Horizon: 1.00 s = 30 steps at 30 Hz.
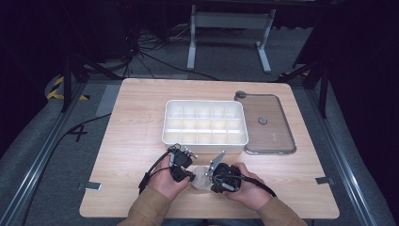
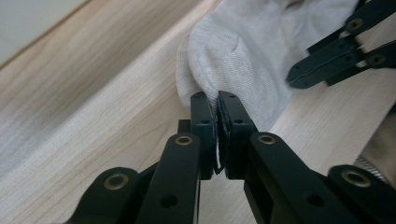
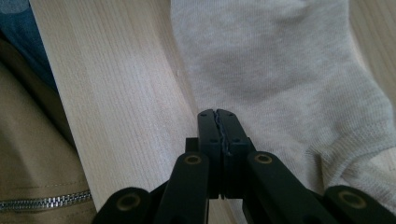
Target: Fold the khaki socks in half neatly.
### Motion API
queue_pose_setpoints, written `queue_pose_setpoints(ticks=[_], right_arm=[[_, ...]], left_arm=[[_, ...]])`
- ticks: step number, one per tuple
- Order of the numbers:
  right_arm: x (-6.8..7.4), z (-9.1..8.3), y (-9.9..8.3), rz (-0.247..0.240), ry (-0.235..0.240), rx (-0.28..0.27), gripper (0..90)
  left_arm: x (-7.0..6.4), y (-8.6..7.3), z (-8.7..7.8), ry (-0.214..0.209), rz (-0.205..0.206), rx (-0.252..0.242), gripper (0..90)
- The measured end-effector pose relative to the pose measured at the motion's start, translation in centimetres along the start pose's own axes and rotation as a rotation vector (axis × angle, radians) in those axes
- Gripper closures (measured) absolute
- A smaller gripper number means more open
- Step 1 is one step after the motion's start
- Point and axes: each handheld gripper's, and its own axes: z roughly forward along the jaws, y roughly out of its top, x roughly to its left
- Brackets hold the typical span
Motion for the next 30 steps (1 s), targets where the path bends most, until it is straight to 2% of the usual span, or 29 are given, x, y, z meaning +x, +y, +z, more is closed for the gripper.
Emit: queue_pose_setpoints(ticks=[2,4,8,12,21,24,26,30], right_arm=[[0.0,0.0,0.0,-0.001,0.001,-0.001,89.8],[0.0,0.0,0.0,0.003,0.005,-0.002,89.7],[-0.1,0.0,-0.1,0.006,0.011,-0.005,89.8],[-0.2,0.0,-0.2,0.004,0.013,-0.008,89.8],[0.1,-0.1,-0.3,-0.005,-0.001,-0.017,89.7],[-0.1,-0.8,-0.5,-0.001,-0.003,-0.049,89.8],[-0.5,-1.8,-0.8,0.025,-0.013,-0.078,89.8],[-2.0,-3.1,-2.1,0.092,-0.039,-0.084,89.7]], left_arm=[[-0.1,0.1,-0.4,-0.009,0.010,-0.021,85.9],[-0.2,0.1,-0.9,-0.050,0.026,-0.048,85.9],[-0.4,0.2,-1.6,-0.060,0.033,-0.106,85.9],[-0.5,0.3,-1.8,-0.065,0.045,-0.106,86.0],[-0.7,0.4,-1.8,-0.071,0.043,-0.107,86.1],[-0.7,0.4,-2.0,-0.075,0.045,-0.091,86.1],[-0.7,0.5,-2.2,-0.075,0.042,-0.085,86.1],[-0.6,0.6,-2.3,-0.076,0.045,-0.080,86.1]])
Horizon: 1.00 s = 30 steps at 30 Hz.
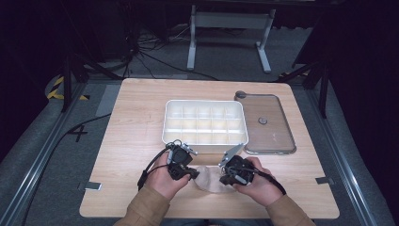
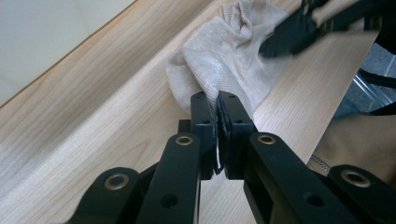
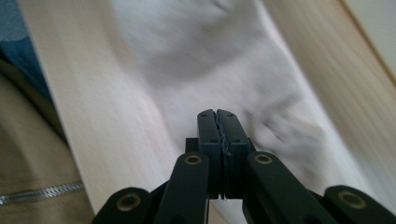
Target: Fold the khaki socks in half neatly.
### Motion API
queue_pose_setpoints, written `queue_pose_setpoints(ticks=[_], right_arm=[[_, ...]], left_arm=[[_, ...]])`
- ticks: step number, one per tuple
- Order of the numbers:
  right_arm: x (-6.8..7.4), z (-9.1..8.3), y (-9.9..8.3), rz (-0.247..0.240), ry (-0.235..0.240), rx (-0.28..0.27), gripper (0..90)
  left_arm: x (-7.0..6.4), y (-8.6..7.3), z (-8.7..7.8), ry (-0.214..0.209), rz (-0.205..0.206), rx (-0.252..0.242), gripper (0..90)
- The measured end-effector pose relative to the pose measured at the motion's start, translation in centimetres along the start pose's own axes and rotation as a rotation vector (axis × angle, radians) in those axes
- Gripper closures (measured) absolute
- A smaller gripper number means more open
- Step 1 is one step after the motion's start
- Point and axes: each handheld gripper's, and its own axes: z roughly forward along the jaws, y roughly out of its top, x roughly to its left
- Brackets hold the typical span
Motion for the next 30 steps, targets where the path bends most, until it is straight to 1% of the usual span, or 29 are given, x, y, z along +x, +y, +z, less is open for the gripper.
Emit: queue_pose_setpoints(ticks=[3,4,5,6,7,10,13,17,18,24,25,27,30], right_arm=[[-1.4,-0.5,-1.1,0.060,-0.026,0.016,89.7],[-1.7,-0.7,-1.4,0.071,-0.026,0.021,89.7],[-2.1,-0.8,-1.7,0.092,-0.031,0.027,89.6],[-2.4,-0.8,-2.0,0.100,-0.033,0.031,89.6],[-2.7,-0.8,-2.3,0.118,-0.029,0.043,89.5],[-3.3,-0.6,-2.8,0.136,-0.020,0.056,89.5],[-3.4,0.1,-3.0,0.141,-0.025,0.085,89.6],[-3.5,0.2,-3.1,0.145,-0.028,0.078,89.7],[-3.5,0.2,-3.1,0.145,-0.027,0.078,89.7],[-3.3,0.3,-3.0,0.141,-0.033,0.076,89.7],[-3.1,0.4,-2.8,0.137,-0.023,0.072,89.7],[-3.0,0.4,-2.8,0.139,-0.021,0.070,89.7],[-2.3,0.8,-2.3,0.125,-0.024,0.063,89.5]], left_arm=[[0.0,0.1,-0.1,0.004,0.001,0.009,86.0],[0.1,0.1,-0.1,0.009,0.002,0.015,86.0],[0.0,0.1,-0.2,0.007,0.000,0.020,86.0],[0.0,0.2,-0.2,0.006,-0.002,0.025,86.0],[0.0,0.2,-0.2,0.004,-0.002,0.024,86.0],[0.1,0.3,-0.2,0.003,0.001,0.030,86.0],[0.1,0.4,-0.2,0.006,0.006,0.037,86.0],[0.1,0.5,-0.1,0.002,0.008,0.041,86.0],[0.0,0.5,-0.2,0.001,0.004,0.043,86.0],[-0.1,0.5,-0.3,0.003,0.008,0.032,86.0],[-0.2,0.6,-0.4,0.003,0.012,0.028,86.0],[-0.2,0.6,-0.4,0.003,0.011,0.024,86.0],[-0.3,0.6,-0.5,0.002,0.019,0.021,86.0]])
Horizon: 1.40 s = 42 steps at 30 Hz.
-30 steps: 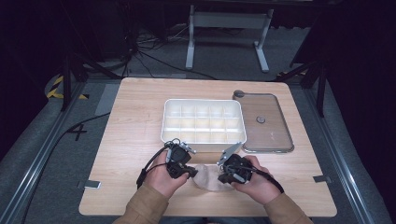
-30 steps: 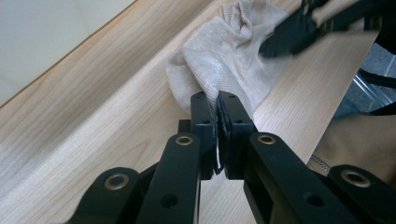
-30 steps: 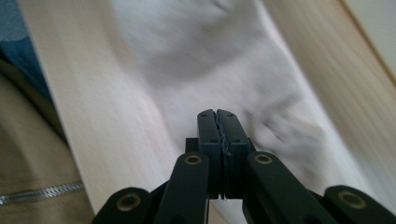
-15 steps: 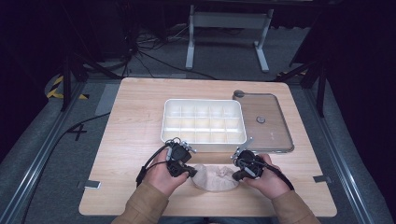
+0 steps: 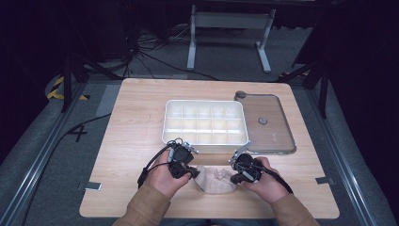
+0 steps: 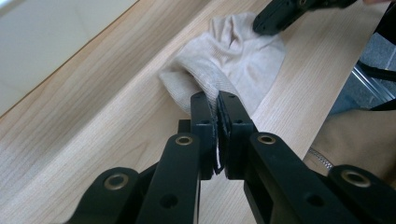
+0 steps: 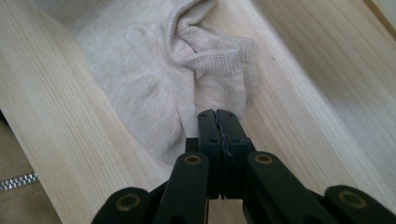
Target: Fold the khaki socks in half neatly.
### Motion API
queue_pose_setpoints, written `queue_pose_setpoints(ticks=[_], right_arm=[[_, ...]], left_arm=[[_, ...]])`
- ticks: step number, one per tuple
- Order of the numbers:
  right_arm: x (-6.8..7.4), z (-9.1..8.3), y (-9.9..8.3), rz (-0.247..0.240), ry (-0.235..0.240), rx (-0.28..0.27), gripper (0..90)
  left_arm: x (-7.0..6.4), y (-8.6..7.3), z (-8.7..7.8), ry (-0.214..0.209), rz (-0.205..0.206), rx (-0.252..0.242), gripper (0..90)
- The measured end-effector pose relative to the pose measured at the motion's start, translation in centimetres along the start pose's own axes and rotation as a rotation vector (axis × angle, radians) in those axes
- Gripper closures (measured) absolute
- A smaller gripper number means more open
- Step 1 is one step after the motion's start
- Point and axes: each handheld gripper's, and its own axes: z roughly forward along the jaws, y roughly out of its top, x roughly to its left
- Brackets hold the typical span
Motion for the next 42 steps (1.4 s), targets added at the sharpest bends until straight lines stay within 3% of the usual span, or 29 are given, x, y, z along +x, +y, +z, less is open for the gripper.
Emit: queue_pose_setpoints(ticks=[9,21,31,42], right_arm=[[1.7,0.8,0.9,-0.003,0.016,-0.034,89.4],[2.3,1.1,1.2,0.012,0.019,-0.070,89.5],[2.1,1.1,1.0,0.018,0.026,-0.080,89.3],[2.1,1.1,1.0,0.017,0.026,-0.084,89.1]], left_arm=[[-1.0,0.4,0.5,-0.003,0.033,0.006,85.9],[-2.5,1.3,2.4,-0.023,0.076,0.020,85.8],[-2.5,1.7,4.1,-0.032,0.073,0.030,85.5],[-2.7,1.7,4.7,-0.045,0.074,0.033,84.4]])
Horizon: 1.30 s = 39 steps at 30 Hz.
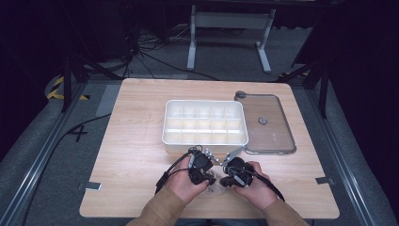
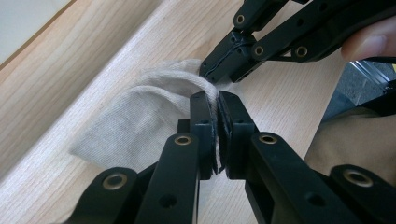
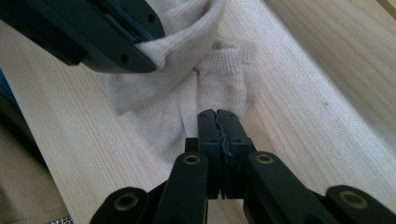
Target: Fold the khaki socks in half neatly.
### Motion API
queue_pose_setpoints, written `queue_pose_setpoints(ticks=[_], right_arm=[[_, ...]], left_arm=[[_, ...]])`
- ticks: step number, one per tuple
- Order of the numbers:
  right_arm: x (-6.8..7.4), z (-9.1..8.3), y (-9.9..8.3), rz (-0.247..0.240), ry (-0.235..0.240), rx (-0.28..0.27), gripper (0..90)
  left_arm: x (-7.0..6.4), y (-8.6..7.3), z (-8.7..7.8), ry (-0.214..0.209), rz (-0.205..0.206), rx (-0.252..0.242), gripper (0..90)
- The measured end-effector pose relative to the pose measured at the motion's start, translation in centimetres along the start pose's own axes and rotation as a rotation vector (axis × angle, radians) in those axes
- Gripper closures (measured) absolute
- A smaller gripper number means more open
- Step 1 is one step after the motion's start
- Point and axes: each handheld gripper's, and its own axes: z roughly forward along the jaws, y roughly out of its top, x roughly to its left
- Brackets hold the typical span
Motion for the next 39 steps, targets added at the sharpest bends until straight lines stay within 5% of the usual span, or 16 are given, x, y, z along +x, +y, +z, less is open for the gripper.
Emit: queue_pose_setpoints(ticks=[8,19,30,39], right_arm=[[-0.1,-0.6,-0.1,-0.001,-0.007,-0.005,87.7],[0.5,-4.1,0.6,-0.037,-0.040,-0.134,89.2],[3.7,-2.7,2.9,-0.187,-0.015,-0.192,89.2],[3.5,-1.4,3.1,-0.181,-0.017,-0.144,89.0]], left_arm=[[0.1,-0.2,-1.1,-0.079,-0.019,-0.056,69.7],[1.1,-1.5,-4.2,-0.034,-0.033,-0.099,74.4],[1.7,-2.8,-4.9,0.014,-0.066,-0.072,83.1],[2.0,-2.9,-4.3,0.003,-0.069,-0.039,83.1]])
